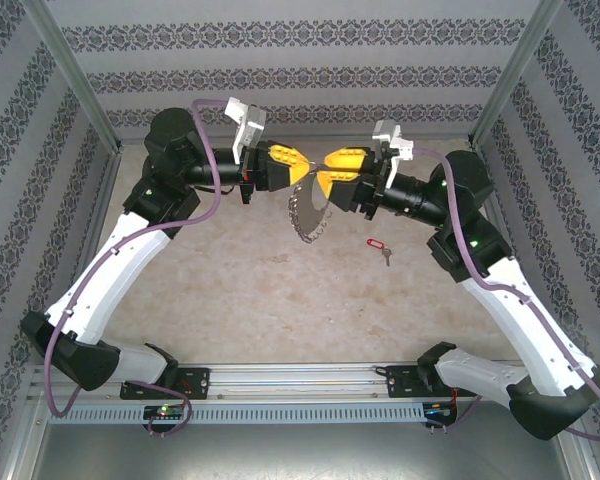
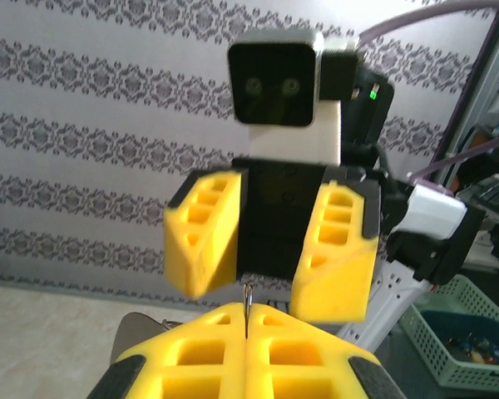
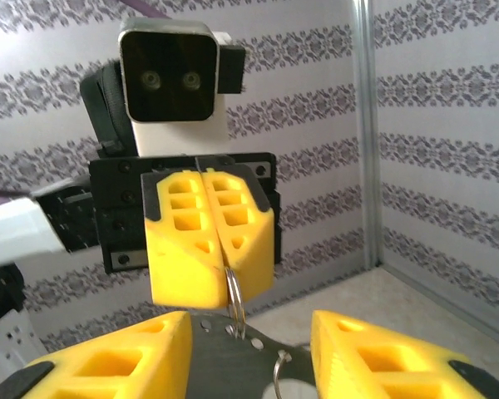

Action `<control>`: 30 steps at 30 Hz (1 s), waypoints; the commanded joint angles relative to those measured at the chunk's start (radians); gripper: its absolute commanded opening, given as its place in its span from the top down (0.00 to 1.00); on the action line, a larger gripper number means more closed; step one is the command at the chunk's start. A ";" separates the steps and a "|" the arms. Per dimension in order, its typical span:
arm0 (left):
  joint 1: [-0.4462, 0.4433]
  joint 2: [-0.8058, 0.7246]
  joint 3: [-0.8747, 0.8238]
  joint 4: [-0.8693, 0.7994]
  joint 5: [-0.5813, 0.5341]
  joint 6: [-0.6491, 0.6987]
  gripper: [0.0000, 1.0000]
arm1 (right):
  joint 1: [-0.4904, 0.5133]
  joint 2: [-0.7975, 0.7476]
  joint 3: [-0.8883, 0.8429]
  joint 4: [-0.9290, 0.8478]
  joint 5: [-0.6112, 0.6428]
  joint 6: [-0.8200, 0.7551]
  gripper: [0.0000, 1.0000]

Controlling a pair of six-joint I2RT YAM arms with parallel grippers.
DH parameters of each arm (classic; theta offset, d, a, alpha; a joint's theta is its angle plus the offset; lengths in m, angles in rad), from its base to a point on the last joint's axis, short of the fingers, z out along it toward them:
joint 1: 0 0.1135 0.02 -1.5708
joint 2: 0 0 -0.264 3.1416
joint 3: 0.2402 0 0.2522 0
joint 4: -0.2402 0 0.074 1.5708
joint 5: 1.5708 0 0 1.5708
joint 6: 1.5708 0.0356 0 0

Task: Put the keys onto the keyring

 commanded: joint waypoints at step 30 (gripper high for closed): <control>-0.105 0.150 0.382 -0.873 -0.145 0.642 1.00 | 0.033 0.083 0.269 -0.660 -0.017 -0.403 0.67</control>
